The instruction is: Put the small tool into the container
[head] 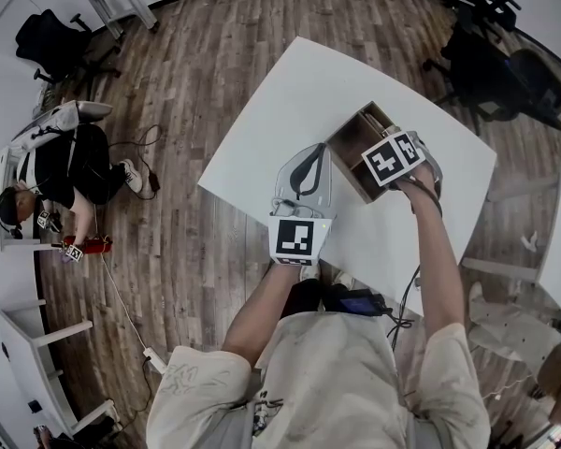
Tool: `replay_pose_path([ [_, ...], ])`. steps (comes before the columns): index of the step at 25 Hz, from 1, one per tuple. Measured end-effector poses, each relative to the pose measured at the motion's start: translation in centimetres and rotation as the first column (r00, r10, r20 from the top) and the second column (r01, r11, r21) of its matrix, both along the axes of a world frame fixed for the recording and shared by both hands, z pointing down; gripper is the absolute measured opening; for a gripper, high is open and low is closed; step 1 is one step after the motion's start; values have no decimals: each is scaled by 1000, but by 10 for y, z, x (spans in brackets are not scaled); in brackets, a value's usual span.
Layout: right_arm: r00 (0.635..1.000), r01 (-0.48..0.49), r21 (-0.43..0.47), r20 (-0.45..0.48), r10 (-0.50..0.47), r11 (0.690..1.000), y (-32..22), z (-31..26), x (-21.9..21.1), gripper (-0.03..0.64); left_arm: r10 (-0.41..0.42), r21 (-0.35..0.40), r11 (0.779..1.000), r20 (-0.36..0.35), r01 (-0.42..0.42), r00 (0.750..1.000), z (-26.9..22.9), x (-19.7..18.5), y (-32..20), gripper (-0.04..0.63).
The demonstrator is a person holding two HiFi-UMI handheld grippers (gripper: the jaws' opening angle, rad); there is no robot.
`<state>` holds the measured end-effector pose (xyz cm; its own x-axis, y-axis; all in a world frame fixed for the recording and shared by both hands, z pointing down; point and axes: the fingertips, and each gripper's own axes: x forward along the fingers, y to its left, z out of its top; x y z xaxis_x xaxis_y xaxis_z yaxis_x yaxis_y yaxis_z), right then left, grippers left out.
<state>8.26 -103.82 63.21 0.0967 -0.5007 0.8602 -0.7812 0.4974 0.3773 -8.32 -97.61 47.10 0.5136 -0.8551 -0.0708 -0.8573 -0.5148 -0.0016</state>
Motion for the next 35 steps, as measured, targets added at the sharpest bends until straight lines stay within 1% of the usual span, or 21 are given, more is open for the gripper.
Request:
replay_pose_path([
  [6,1000,1,15,4,-1,1000,15,4,4,104,4,5,1000,3,-4,1000,2,4,16,15],
  [15,999,-7,46,37,5,999,13,-6,8,104,14,12,1000,11,-14,1000,-6,12,14,15],
  [21,996,-19,101,84,11,995,24,-8,10,99,19,18,1000,16,-19,1000,0,19,29,15],
  [28,992,-38,175,123,17,984,13,-21,24,71,25,17,1000,16,-26,1000,-4,35,20,15],
  [35,988,-62,207,150,30,976,20,-21,33,49,30,17,999,18,-30,999,-2,44,27,15],
])
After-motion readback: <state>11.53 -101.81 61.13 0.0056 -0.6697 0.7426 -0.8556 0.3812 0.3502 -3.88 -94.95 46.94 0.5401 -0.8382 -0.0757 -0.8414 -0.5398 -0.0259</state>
